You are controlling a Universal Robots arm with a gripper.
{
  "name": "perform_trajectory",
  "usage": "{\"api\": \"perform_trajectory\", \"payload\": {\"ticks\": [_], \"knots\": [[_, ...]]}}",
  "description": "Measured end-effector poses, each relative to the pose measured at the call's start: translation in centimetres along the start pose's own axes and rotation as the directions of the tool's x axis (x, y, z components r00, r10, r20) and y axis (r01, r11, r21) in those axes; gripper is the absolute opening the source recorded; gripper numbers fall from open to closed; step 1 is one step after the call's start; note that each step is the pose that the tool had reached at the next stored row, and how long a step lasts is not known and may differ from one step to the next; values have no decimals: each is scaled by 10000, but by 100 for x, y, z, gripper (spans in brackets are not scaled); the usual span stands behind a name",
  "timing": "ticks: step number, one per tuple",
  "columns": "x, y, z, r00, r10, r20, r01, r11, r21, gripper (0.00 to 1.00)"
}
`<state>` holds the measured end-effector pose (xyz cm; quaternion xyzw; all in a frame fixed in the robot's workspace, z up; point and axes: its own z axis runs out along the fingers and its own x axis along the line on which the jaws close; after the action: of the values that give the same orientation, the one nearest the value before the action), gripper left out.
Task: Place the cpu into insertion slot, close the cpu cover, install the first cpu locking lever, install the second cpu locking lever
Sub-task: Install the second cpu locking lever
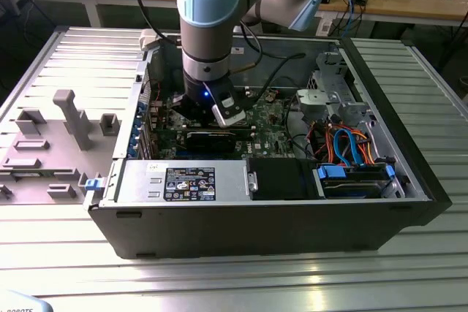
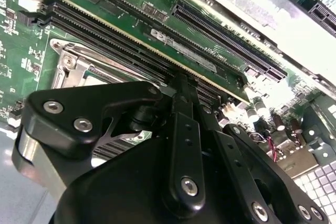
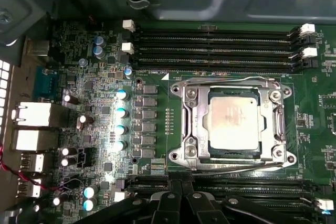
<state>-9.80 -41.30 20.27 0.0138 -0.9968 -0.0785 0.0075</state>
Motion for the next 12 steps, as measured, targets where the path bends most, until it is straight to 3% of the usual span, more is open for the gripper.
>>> {"api": "perform_trajectory", "payload": {"ticks": [3, 9, 12], "knots": [[1, 0, 17, 10000, 7, -50, -8, 9999, -114, 11], [-1, 16, 30, 10000, 8, -73, -9, 9998, -205, 11], [0, 29, -46, 10000, 9, -72, -10, 9998, -209, 11]]}}
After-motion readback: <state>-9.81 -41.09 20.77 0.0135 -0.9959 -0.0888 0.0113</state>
